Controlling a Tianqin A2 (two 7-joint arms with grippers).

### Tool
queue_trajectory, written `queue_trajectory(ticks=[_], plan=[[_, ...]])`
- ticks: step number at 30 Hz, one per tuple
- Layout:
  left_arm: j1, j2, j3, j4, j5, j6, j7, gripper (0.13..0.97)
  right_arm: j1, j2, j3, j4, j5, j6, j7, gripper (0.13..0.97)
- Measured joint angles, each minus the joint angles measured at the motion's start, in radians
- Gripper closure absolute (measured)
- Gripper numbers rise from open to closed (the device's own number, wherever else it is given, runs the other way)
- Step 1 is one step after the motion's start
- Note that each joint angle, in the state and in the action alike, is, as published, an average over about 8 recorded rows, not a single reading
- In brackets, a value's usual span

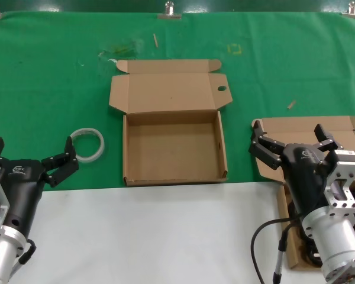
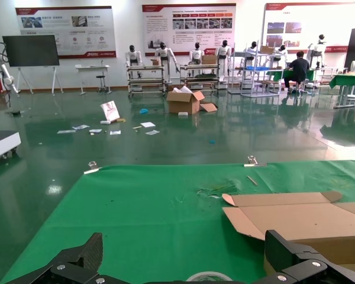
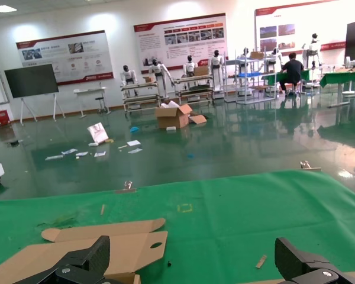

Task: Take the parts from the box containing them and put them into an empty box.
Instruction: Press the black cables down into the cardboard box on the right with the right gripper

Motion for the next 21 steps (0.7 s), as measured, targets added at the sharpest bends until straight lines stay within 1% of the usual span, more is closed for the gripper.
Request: queue_trajectory(ticks=[21], plan=[[0.0,0.0,0.0,0.0,0.0,0.0,0.0,0.132,0.0,0.0,0.0,0.0,0.0,0.0,0.0,0.129]])
